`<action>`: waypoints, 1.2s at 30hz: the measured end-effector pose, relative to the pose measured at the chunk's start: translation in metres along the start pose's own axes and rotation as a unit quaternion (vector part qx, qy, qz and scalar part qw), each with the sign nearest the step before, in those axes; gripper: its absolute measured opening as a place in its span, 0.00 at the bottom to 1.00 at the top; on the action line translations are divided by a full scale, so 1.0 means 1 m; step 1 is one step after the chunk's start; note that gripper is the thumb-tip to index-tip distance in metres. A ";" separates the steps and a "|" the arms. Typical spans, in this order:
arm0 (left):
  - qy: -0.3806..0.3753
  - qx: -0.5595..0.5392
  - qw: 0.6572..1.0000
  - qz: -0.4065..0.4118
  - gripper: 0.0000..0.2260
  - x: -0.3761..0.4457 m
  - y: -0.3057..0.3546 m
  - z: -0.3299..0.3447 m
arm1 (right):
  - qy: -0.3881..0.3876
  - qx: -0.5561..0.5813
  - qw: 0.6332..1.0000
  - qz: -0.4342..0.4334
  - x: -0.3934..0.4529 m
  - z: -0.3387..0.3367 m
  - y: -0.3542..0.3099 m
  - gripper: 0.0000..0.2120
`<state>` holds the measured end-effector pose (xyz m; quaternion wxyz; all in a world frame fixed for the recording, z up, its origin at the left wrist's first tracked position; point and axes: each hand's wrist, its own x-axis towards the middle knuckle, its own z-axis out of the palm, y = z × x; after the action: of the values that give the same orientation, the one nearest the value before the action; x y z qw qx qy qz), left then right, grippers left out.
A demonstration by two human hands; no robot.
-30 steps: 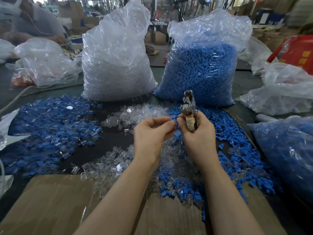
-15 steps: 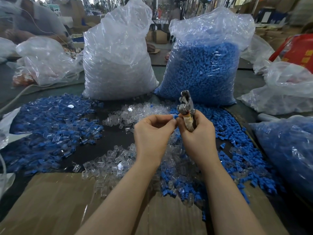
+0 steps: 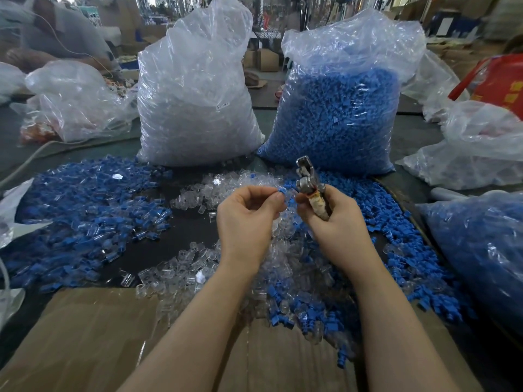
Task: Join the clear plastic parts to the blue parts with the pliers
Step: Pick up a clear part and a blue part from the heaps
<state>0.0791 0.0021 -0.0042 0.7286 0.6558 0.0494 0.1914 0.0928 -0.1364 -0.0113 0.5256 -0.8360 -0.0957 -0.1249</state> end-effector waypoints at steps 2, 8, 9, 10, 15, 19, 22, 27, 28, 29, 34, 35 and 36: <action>-0.007 -0.005 1.000 0.014 0.06 0.000 -0.001 -0.001 | -0.025 -0.014 1.000 0.009 0.000 -0.004 0.002 0.03; -0.029 -0.002 0.998 0.053 0.08 0.002 -0.002 -0.004 | -0.105 -0.044 0.994 0.003 -0.001 -0.005 -0.001 0.04; -0.033 -0.003 0.998 0.057 0.08 0.002 -0.002 -0.004 | -0.108 -0.047 0.993 0.003 -0.001 -0.005 -0.001 0.04; -0.038 -0.001 0.997 0.062 0.08 0.003 -0.002 -0.005 | -0.109 -0.050 0.993 0.002 -0.001 -0.005 -0.001 0.04; -0.057 0.007 0.995 0.083 0.09 0.002 -0.002 -0.007 | -0.120 -0.067 0.990 0.004 -0.001 -0.008 0.001 0.05; -0.066 -0.001 0.994 0.084 0.08 0.002 -0.002 -0.008 | -0.136 -0.081 0.987 -0.001 0.000 -0.008 -0.001 0.08; -0.072 -0.006 0.994 0.086 0.08 0.002 -0.001 -0.008 | -0.133 -0.099 0.986 -0.011 0.000 -0.009 0.000 0.11; -0.076 -0.017 0.994 0.083 0.07 0.003 0.000 -0.008 | -0.113 -0.114 0.987 -0.023 -0.001 -0.008 0.000 0.11; -0.076 -0.018 0.994 0.082 0.07 0.003 0.000 -0.008 | -0.109 -0.118 0.987 -0.025 -0.002 -0.007 0.000 0.11; -0.076 -0.017 0.994 0.081 0.07 0.003 0.000 -0.008 | -0.107 -0.121 0.986 -0.027 -0.002 -0.006 0.001 0.11; -0.073 -0.020 0.995 0.066 0.07 0.002 0.001 -0.008 | -0.100 -0.133 0.985 -0.035 -0.002 -0.005 0.002 0.13; -0.076 -0.019 0.995 0.055 0.06 0.003 0.002 -0.008 | -0.095 -0.137 0.985 -0.036 -0.002 -0.005 0.003 0.11; -0.081 -0.020 0.996 0.039 0.05 0.004 0.004 -0.009 | -0.088 -0.141 0.985 -0.038 -0.002 -0.005 0.004 0.09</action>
<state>0.0793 0.0119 -0.0011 0.7353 0.6556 -0.0398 0.1671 0.0912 -0.1426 -0.0132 0.3866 -0.9054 -0.1546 -0.0831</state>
